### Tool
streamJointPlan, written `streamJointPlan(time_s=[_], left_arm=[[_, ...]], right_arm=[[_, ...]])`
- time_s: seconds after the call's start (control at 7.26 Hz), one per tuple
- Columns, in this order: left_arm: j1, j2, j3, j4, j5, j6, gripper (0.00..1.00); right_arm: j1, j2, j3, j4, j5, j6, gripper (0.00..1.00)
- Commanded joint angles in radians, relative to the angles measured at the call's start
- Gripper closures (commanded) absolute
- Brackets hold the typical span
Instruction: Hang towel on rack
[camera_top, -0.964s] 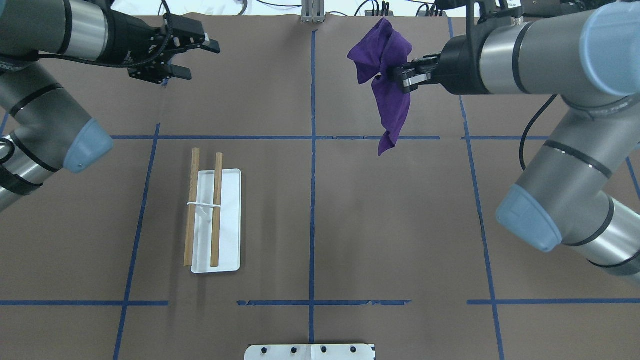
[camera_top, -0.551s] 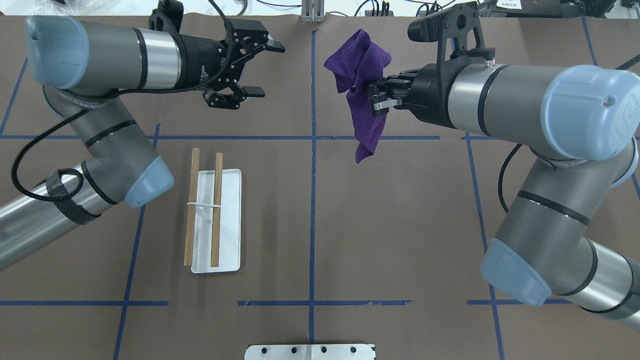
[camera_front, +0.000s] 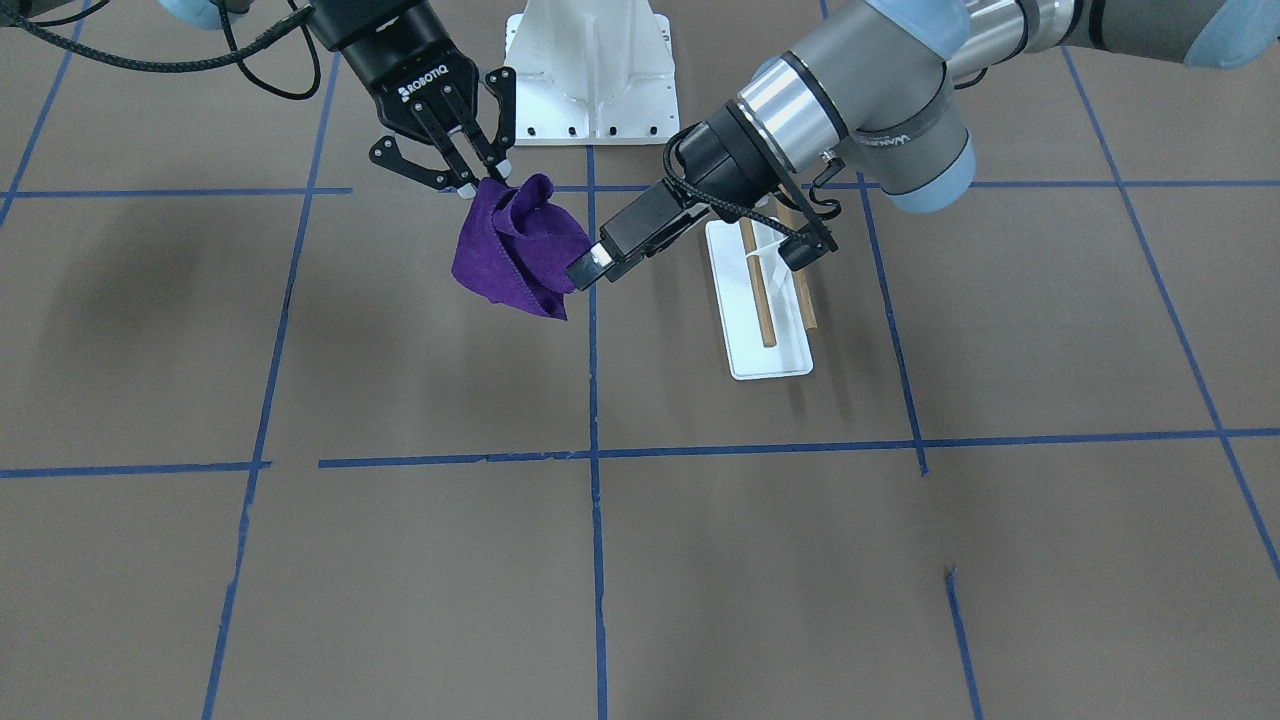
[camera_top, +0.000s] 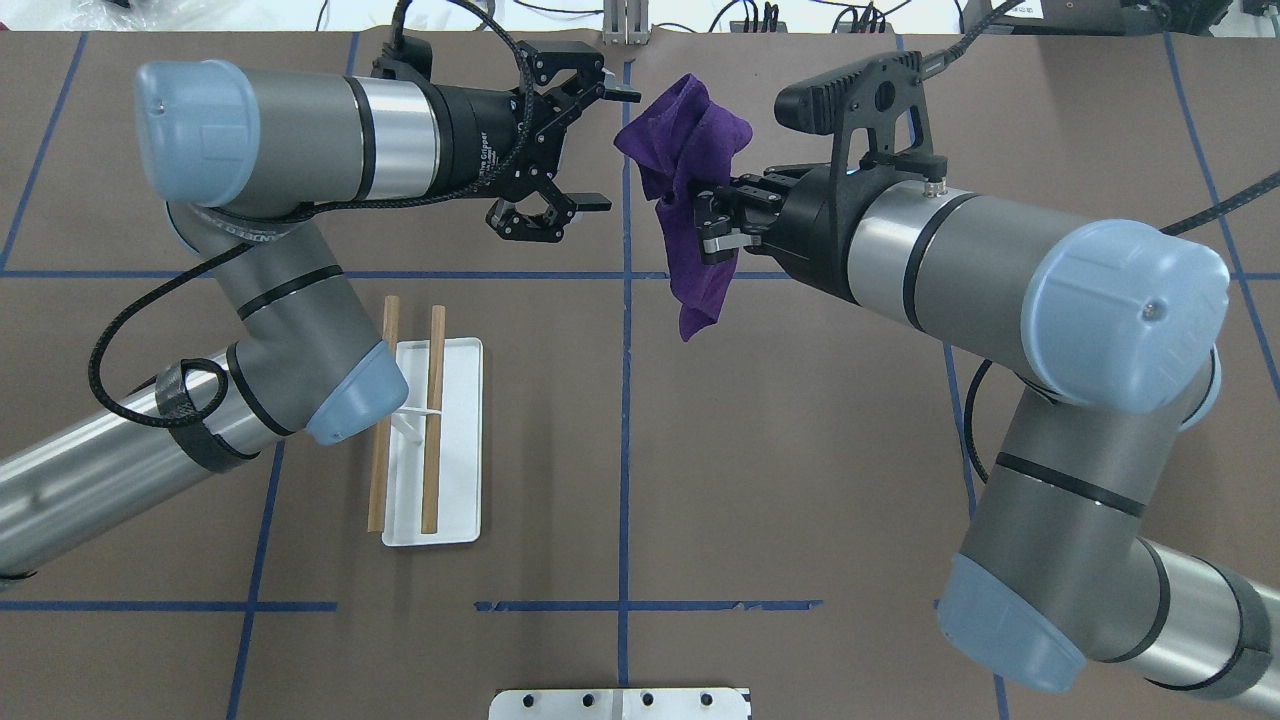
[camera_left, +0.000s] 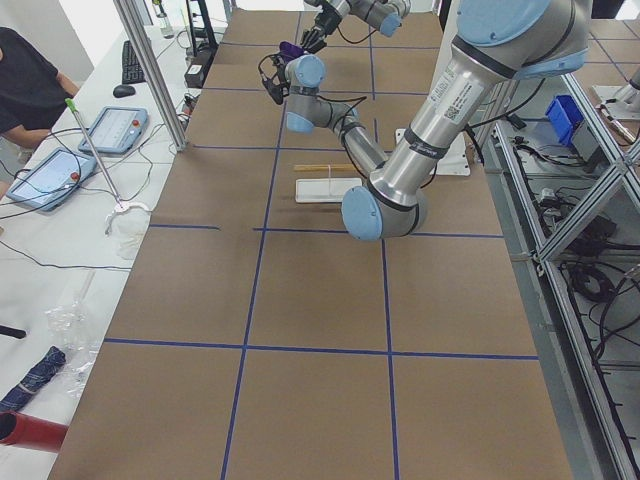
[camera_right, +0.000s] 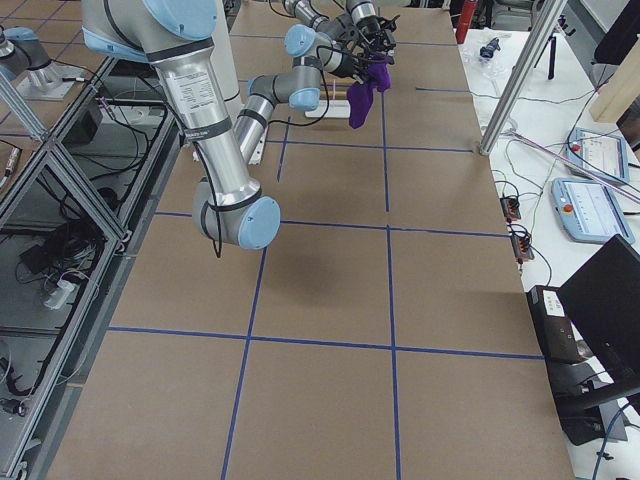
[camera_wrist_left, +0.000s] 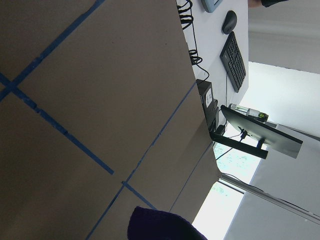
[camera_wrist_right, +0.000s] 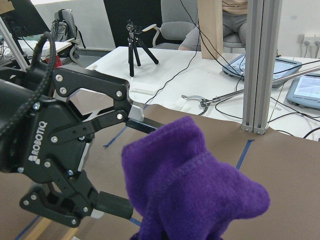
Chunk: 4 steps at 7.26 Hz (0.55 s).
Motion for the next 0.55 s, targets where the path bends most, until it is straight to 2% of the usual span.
streamJointPlan(time_s=[0.0,0.41], left_arm=[[0.001,-0.004,0.008,-0.001,0.0,-0.003,0.02],[0.004,-0.029,-0.001,-0.001,-0.001,-0.009,0.02]], right_arm=[[-0.014,-0.002,0.007,0.0,-0.006,-0.001,1.0],[-0.016,0.001,0.004,0.0,-0.006,-0.003,1.0]])
